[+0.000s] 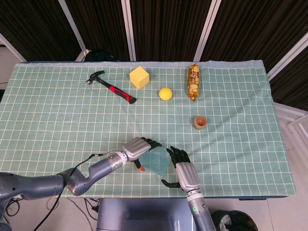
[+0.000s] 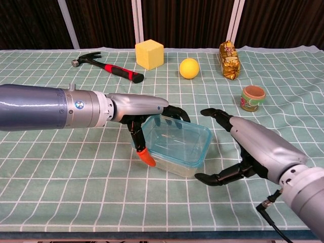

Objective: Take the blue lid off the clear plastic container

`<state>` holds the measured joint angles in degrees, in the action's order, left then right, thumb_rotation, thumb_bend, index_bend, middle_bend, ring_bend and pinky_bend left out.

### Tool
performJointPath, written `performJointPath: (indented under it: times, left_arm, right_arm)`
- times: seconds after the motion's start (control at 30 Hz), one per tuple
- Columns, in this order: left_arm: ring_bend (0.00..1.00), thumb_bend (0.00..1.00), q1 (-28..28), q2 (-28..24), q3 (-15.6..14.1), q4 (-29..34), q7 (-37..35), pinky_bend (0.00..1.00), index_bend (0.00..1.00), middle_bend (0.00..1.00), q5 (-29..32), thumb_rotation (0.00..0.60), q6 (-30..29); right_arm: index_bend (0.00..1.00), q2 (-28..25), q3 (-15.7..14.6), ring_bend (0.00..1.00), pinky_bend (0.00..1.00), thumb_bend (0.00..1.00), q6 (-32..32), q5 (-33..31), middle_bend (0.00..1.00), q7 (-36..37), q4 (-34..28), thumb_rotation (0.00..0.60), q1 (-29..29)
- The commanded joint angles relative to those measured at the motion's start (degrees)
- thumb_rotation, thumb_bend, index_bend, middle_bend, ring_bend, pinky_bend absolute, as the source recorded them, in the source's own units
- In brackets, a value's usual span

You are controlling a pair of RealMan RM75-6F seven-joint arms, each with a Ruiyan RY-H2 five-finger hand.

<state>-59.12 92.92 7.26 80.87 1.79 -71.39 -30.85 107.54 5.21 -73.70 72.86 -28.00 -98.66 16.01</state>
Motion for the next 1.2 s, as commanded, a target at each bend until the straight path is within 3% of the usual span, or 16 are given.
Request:
performJointPath:
  times: [0.03, 0.83, 1.2]
  left_arm:
    - [0.30, 0.10, -0.16, -0.20, -0.14, 0.40, 0.36, 0.39, 0.30, 0.31, 0.57, 0.600, -0.06]
    - [0.30, 0.10, -1.18, -0.96, -1.45, 1.73, 2.06, 0.39, 0.30, 0.31, 2.78, 0.600, -0.11]
    - [0.33, 0.10, -2.11, -0.98, -2.15, 1.71, 4.00, 0.44, 0.30, 0.32, 4.77, 0.600, 0.53]
  right_arm:
    - [0.00, 0.68, 0.37, 0.00, 0.00, 0.28, 0.01, -0.24, 0.00, -0.21, 0.60, 0.600, 0.38]
    - [0.00, 3.31, 1.81, 0.00, 0.00, 0.28, -1.64, -1.16, 0.00, 2.28, 3.38, 0.600, 0.89]
    - [0.00, 4.30, 2.78, 0.00, 0.00, 0.28, -3.03, -0.49, 0.00, 6.08, 3.82, 0.600, 0.46]
